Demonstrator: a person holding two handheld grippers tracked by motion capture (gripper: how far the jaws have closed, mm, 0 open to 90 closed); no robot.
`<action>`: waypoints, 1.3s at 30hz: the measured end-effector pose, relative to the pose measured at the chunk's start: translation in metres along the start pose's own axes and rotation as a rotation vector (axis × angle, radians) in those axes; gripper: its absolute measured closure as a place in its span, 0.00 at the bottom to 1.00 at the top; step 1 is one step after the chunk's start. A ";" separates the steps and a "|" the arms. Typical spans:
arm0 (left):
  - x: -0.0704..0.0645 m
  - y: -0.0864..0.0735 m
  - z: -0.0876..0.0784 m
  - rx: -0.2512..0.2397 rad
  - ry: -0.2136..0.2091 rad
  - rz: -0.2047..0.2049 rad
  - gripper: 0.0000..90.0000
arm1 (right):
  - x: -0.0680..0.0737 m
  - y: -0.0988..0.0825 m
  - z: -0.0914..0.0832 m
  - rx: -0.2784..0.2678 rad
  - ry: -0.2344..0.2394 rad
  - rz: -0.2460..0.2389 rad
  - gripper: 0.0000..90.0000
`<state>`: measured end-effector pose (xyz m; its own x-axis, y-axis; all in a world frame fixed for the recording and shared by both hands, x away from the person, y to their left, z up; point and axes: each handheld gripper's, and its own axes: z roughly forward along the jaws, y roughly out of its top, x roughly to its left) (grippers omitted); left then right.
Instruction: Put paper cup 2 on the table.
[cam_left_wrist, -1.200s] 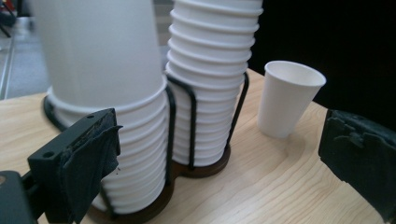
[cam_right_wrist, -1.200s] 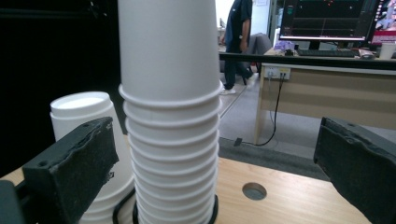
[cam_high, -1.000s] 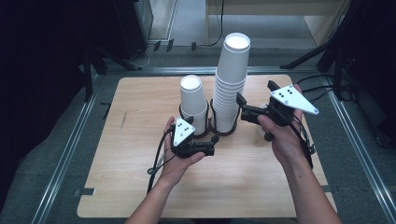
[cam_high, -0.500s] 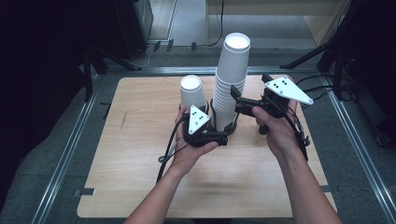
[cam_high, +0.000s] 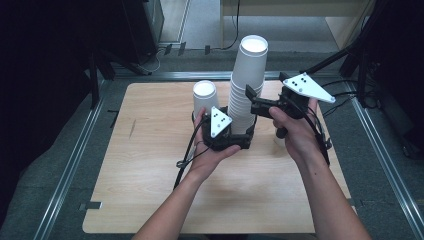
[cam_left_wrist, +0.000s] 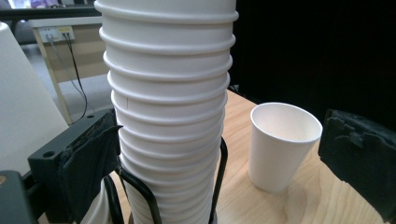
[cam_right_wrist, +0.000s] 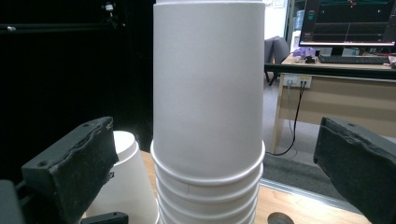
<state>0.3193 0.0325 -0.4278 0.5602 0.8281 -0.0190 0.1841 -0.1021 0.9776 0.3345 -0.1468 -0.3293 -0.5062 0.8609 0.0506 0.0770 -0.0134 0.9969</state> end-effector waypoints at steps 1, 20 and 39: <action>0.000 0.000 0.002 -0.003 0.007 0.002 0.00 | 0.001 0.001 0.001 0.002 -0.001 -0.001 0.00; 0.003 0.012 0.019 -0.057 0.079 -0.010 0.00 | -0.001 0.006 0.022 0.017 0.009 0.025 0.00; -0.002 0.016 0.038 -0.092 0.124 0.000 0.00 | -0.006 0.009 0.042 0.077 0.054 0.038 0.00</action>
<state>0.3520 0.0076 -0.4202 0.4555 0.8902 0.0017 0.1059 -0.0561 0.9928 0.3744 -0.1305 -0.3234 -0.5471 0.8318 0.0935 0.1616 -0.0046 0.9868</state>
